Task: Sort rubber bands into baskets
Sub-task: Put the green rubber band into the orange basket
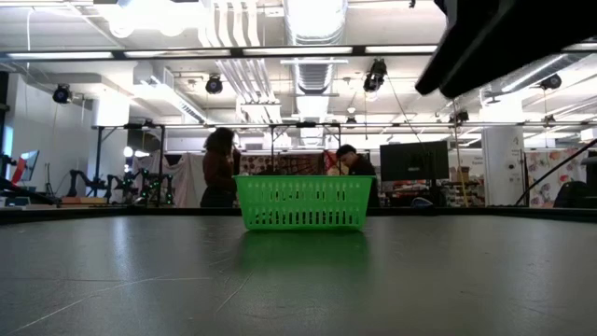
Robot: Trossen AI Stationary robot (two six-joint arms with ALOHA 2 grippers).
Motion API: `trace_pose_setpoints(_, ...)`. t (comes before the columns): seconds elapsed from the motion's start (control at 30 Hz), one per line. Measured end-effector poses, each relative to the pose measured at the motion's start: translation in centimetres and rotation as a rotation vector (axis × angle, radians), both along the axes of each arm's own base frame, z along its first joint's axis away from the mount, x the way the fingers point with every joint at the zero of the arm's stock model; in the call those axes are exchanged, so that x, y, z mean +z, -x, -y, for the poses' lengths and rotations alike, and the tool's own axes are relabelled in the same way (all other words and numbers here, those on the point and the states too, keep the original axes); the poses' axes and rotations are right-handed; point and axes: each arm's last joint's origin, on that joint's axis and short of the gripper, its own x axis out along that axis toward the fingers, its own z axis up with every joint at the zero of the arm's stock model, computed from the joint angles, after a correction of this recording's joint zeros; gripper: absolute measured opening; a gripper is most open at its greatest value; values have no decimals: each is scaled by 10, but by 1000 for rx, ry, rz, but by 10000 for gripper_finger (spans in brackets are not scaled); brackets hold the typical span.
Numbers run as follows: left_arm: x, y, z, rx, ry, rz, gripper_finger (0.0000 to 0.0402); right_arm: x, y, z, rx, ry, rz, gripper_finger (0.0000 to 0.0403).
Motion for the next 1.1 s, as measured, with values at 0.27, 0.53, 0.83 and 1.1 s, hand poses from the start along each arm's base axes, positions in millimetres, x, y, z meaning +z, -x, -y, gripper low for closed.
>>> trace_pose_setpoints(0.27, 38, -5, 7, -175, -23, 42, 0, 27, -11, -9, 84, -9, 31, 206)
trace_pose_setpoints(0.53, 40, -4, 5, -114, -53, 33, 0, 44, -13, -17, 137, 1, 55, 206)
trace_pose_setpoints(0.83, 9, 1, 2, -57, 9, -27, 0, 34, -8, -15, 111, 0, 27, 206)
trace_pose_setpoints(1.1, -33, 14, -12, -35, 60, -139, 0, 34, -8, -15, 94, -17, 32, 206)
